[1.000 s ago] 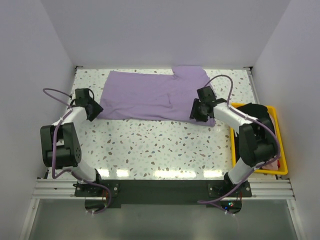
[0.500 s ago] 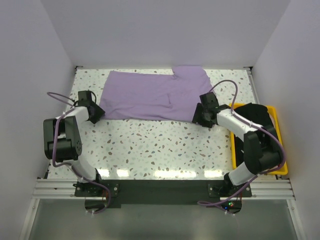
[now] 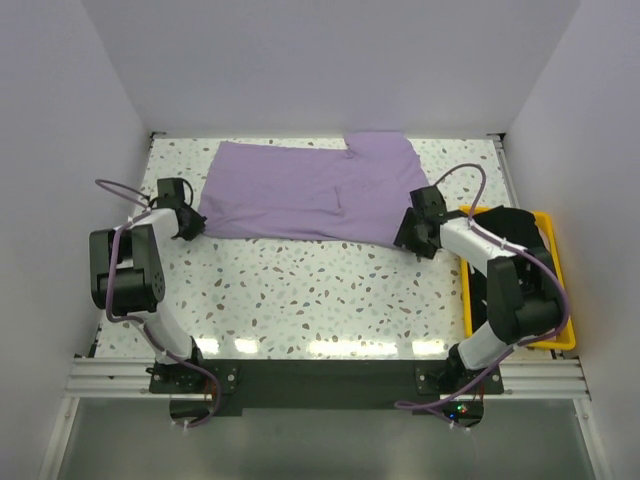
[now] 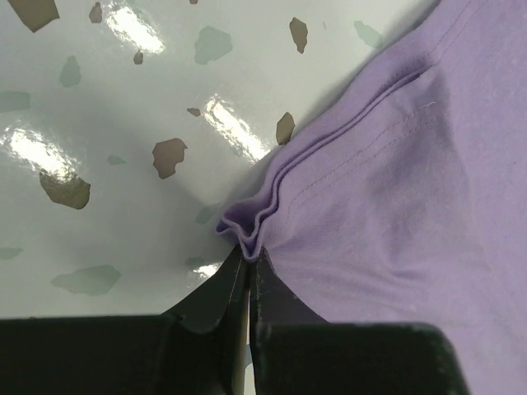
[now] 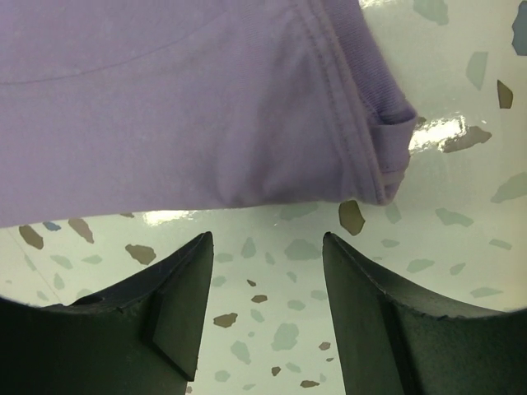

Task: Fold and stack the t-shirts
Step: Fold the tshirt

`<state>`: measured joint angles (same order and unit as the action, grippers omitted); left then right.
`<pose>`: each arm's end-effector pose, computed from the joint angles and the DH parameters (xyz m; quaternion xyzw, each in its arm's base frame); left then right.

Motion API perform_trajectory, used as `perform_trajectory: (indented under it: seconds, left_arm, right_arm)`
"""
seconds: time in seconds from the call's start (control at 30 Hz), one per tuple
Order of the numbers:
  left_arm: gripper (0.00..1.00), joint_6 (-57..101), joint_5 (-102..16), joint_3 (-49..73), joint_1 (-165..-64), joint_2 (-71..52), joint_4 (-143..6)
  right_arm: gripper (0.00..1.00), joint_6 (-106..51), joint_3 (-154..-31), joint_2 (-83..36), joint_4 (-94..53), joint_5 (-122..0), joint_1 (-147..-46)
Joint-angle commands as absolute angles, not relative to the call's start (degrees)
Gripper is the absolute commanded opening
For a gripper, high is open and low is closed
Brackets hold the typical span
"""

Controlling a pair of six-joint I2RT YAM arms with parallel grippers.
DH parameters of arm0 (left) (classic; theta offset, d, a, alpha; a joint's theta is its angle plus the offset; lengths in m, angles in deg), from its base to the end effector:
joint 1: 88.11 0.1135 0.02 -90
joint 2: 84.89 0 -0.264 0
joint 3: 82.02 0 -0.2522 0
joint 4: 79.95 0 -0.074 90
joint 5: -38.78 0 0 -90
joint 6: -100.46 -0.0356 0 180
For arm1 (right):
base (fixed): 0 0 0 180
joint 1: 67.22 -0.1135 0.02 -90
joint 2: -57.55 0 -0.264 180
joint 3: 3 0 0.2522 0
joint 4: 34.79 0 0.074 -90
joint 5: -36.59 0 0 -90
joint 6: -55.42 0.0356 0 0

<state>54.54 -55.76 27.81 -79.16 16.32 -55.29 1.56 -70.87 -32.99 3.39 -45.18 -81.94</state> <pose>0.3444 0.0571 0.1520 -0.4367 0.8491 -0.0528 0.2923 0.2996 0.0734 0.1849 0.1971 0.9452 0.0451 0.2565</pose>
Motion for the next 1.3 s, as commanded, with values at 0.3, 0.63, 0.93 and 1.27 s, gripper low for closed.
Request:
perform_trajectory:
  seconds: [0.3, 0.63, 0.93, 1.27]
  left_arm:
    - [0.00, 51.95, -59.04, 24.71, -78.88, 17.33, -55.11]
    - [0.00, 50.54, -61.41, 23.75, -78.71, 15.22, -52.75]
    - [0.00, 49.40, -67.47, 24.97, -78.62, 9.07, -47.83]
    - [0.00, 49.93, -72.66, 32.27, -78.44, -1.03, -42.55]
  right_arm:
    - [0.59, 2.69, -73.01, -38.24, 0.15, -39.27, -80.49]
    - [0.03, 1.19, -77.85, -38.26, 3.66, -35.65, -80.23]
    - [0.00, 0.14, -74.16, -29.38, 8.94, -39.17, -77.85]
    - [0.00, 2.15, -66.44, -17.78, 15.17, -47.25, -77.76]
